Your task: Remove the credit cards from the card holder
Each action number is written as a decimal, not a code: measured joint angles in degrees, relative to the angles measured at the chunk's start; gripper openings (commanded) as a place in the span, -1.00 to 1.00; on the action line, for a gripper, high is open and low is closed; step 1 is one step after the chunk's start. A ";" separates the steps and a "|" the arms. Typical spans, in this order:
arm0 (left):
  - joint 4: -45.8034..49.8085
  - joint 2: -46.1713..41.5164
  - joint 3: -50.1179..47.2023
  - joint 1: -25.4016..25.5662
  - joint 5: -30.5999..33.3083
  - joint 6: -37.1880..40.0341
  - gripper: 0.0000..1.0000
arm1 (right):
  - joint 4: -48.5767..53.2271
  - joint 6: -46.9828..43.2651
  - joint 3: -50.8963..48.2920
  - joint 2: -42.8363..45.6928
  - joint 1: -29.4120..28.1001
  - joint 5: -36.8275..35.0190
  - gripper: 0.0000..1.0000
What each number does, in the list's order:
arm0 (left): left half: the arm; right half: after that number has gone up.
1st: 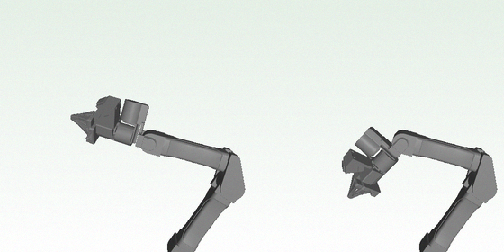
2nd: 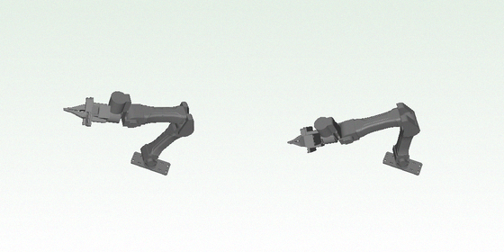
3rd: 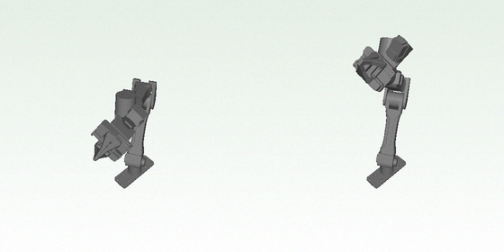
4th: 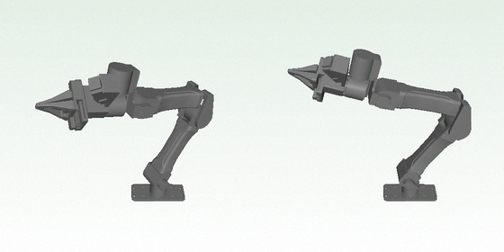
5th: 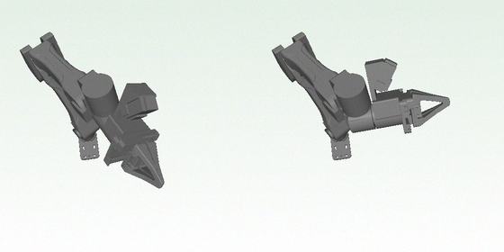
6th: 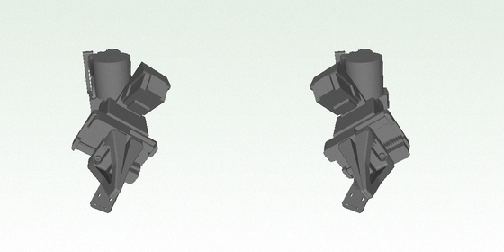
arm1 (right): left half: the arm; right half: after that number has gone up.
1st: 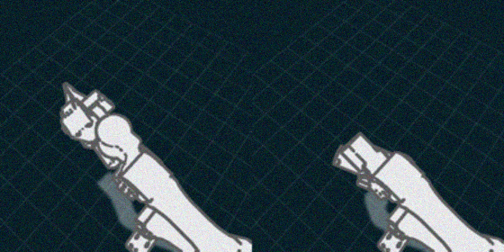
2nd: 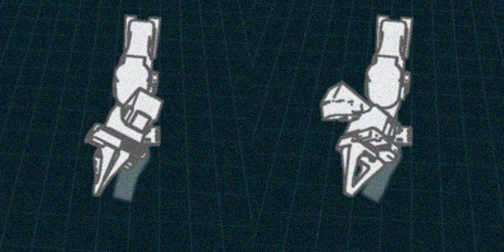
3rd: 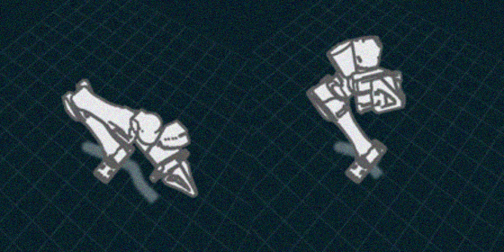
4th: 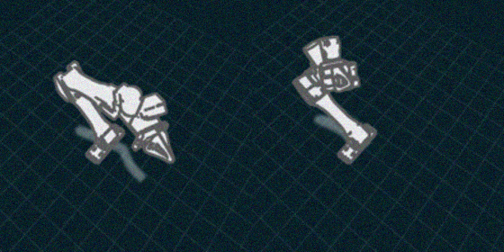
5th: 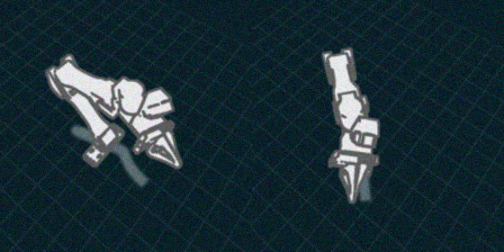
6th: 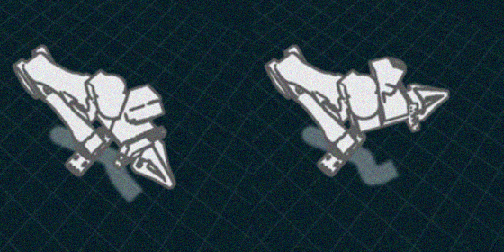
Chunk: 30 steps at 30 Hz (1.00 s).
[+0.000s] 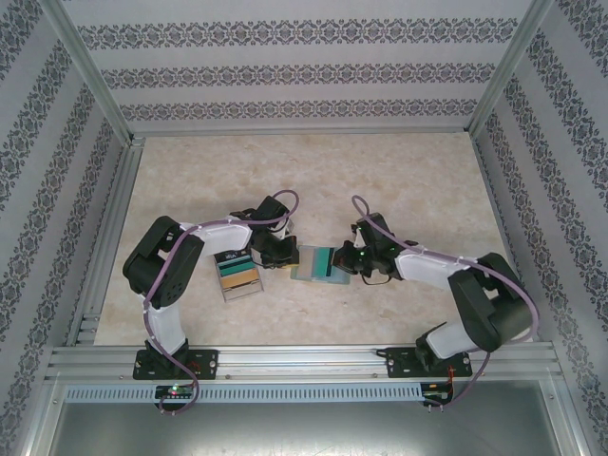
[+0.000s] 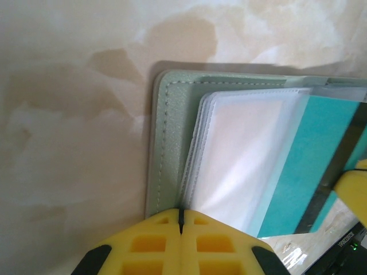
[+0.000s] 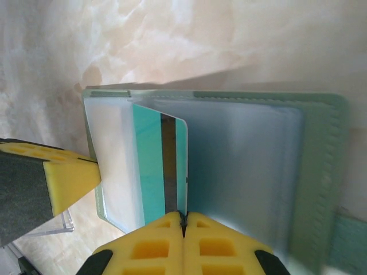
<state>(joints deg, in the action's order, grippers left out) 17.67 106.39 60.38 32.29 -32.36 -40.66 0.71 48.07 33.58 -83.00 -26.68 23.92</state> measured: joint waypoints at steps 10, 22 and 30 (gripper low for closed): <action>0.83 -3.63 1.20 -0.07 -0.46 -1.46 0.10 | 3.96 -2.97 -1.40 11.67 2.21 2.27 -1.00; -16.11 -14.58 -2.99 -1.95 -7.65 -10.95 -0.04 | -0.04 -2.60 3.56 12.41 3.32 10.49 -1.00; -22.62 -14.23 -6.38 -2.05 -10.67 -15.85 -0.12 | -5.90 0.07 4.20 11.23 3.32 14.93 -1.00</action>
<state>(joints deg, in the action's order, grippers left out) -4.95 92.16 54.00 30.24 -43.03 -56.51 -5.19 48.14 37.78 -71.77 -23.35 38.85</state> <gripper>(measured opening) 0.451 0.063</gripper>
